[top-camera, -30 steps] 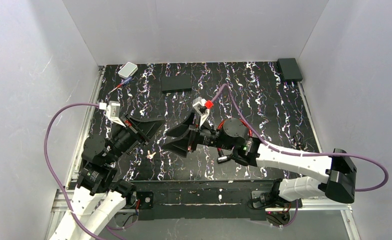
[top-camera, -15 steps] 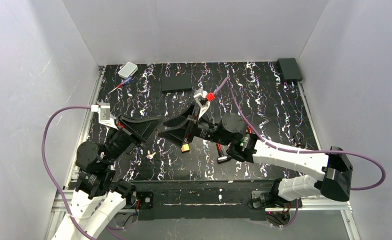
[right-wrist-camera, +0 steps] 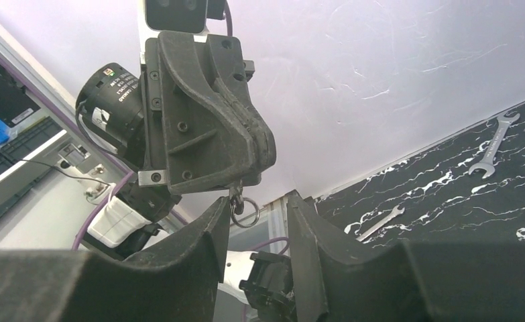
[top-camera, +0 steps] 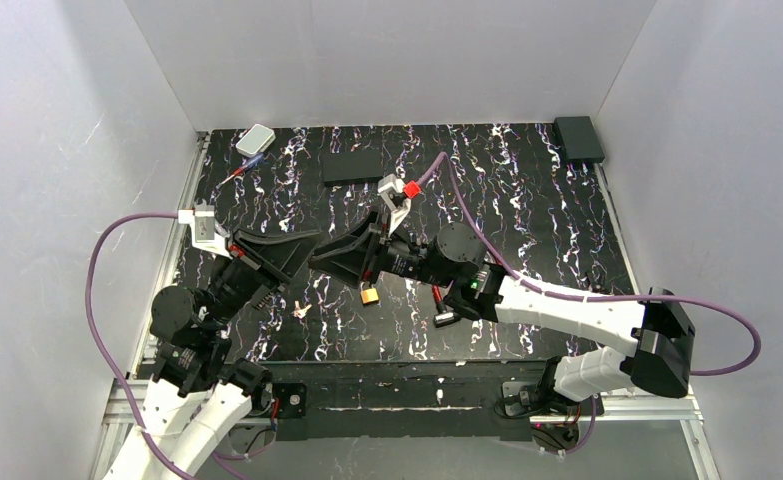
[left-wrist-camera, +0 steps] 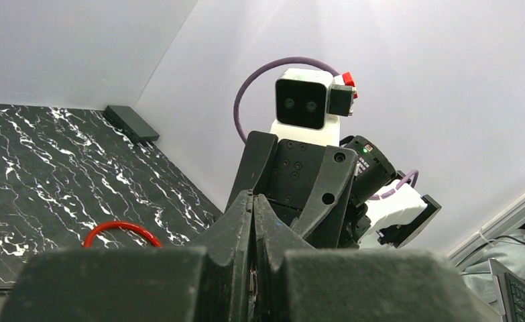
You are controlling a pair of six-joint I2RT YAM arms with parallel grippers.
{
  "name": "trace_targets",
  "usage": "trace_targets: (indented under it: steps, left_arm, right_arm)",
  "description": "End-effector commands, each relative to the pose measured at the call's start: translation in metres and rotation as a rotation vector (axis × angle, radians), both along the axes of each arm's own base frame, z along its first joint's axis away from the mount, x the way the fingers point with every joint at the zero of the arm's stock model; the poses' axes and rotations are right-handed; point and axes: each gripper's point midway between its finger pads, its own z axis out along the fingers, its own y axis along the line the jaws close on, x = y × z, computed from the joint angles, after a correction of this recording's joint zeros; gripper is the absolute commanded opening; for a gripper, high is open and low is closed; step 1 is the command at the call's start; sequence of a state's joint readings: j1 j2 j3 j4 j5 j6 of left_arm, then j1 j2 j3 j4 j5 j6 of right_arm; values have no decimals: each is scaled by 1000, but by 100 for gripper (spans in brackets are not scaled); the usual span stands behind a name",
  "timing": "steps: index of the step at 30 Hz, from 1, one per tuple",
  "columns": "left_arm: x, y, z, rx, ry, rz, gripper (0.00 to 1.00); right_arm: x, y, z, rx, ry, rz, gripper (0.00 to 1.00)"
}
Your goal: Unlock with the key
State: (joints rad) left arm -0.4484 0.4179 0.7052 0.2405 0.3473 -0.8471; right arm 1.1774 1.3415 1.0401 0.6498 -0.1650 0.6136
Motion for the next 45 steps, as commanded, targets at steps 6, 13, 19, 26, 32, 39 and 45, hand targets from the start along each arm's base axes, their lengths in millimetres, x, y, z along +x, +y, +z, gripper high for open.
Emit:
trace_targets:
  steps: [6, 13, 19, 26, 32, 39, 45]
  left_arm:
    - [3, -1, 3, -25, -12, 1, 0]
    - [3, -1, 3, -29, -10, -1, 0]
    - [5, 0, 2, -35, -7, 7, 0]
    - [6, 0, 0, -35, -3, 12, 0]
    - [8, 1, -3, -42, 12, 16, 9]
    - [8, 5, -3, -42, 14, 42, 67]
    - [7, 13, -6, 9, 31, 94, 87]
  right_arm:
    - [-2, -4, 44, 117, -48, 6, 43]
    - [-3, -3, 45, 110, -57, 9, 34]
    - [-3, -2, 41, 102, -53, 15, 28]
    - [-3, -1, 38, 94, -50, 17, 1]
    - [-4, -3, 33, 87, -46, 13, 1]
    - [-3, -12, 18, 43, -32, -9, 1]
    - [-2, -26, -1, -4, -11, -50, 1]
